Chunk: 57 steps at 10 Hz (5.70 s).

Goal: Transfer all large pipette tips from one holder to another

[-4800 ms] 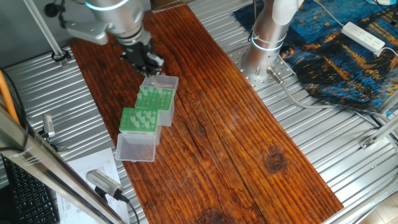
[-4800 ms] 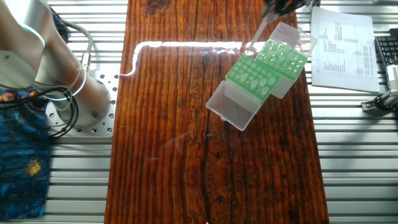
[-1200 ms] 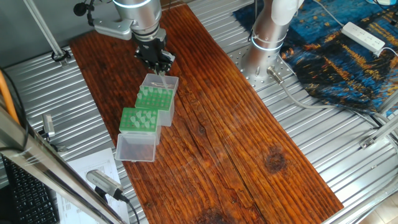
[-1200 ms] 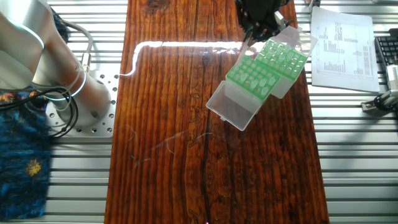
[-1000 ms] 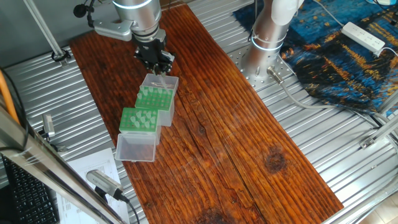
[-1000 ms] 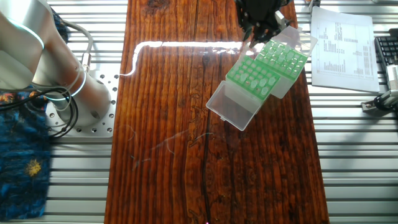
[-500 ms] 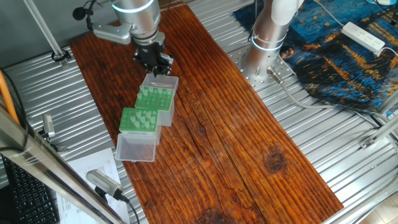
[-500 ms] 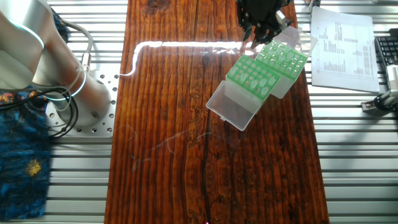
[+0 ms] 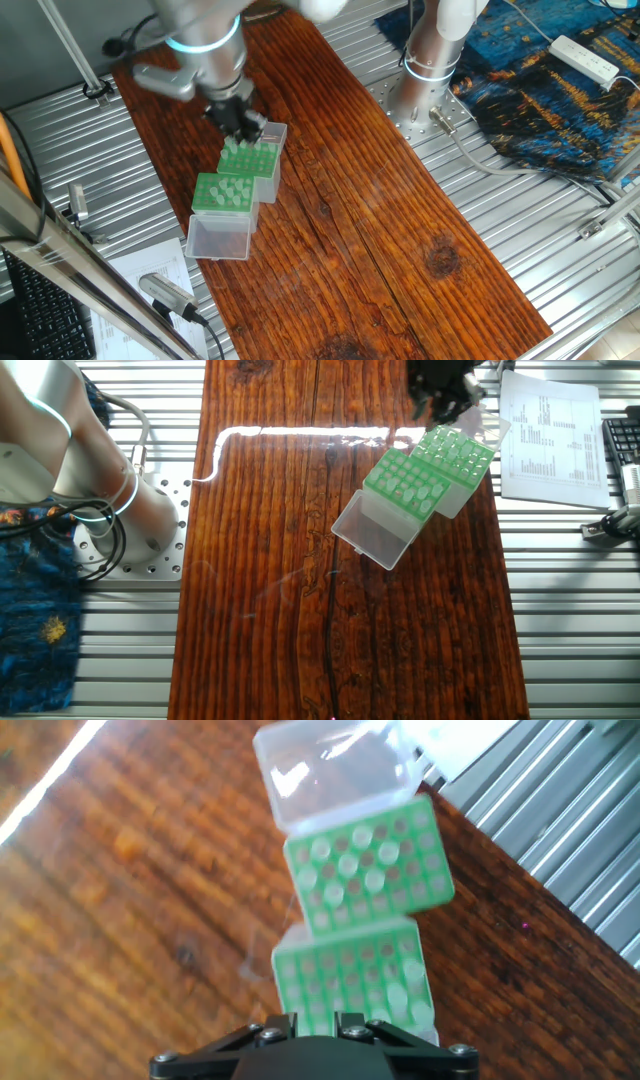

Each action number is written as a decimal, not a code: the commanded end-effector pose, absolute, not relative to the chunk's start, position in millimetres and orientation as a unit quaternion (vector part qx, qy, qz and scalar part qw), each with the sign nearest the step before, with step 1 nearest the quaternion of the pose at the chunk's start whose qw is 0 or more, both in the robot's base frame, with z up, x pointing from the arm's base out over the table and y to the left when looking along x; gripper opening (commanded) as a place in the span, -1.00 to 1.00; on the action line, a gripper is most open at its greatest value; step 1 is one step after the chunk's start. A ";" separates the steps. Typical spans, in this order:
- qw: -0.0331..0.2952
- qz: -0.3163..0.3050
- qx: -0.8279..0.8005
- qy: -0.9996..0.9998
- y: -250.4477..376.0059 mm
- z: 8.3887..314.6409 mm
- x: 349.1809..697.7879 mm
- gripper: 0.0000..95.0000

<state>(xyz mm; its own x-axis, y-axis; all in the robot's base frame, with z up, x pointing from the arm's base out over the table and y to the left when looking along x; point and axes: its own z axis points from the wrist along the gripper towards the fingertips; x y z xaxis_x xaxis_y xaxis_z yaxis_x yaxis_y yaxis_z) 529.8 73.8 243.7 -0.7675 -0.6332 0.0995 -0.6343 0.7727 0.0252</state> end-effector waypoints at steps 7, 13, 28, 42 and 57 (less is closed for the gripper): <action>0.026 0.009 0.344 -0.939 82.2 194.4 559.0 -0.60; 0.023 -0.001 0.347 -0.938 79.9 174.8 550.1 -0.60; 0.015 -0.001 0.365 -0.931 84.1 158.8 546.1 -0.60; 0.010 0.003 0.360 -0.933 87.2 148.3 549.1 -0.60; 0.016 0.002 0.363 -0.932 80.6 193.3 551.6 -1.00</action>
<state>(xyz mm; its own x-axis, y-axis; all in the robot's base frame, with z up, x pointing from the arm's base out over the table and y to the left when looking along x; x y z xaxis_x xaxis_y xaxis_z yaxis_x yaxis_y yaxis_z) 553.2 80.8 198.0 -0.7360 -0.6762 0.0320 -0.6763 0.7366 0.0101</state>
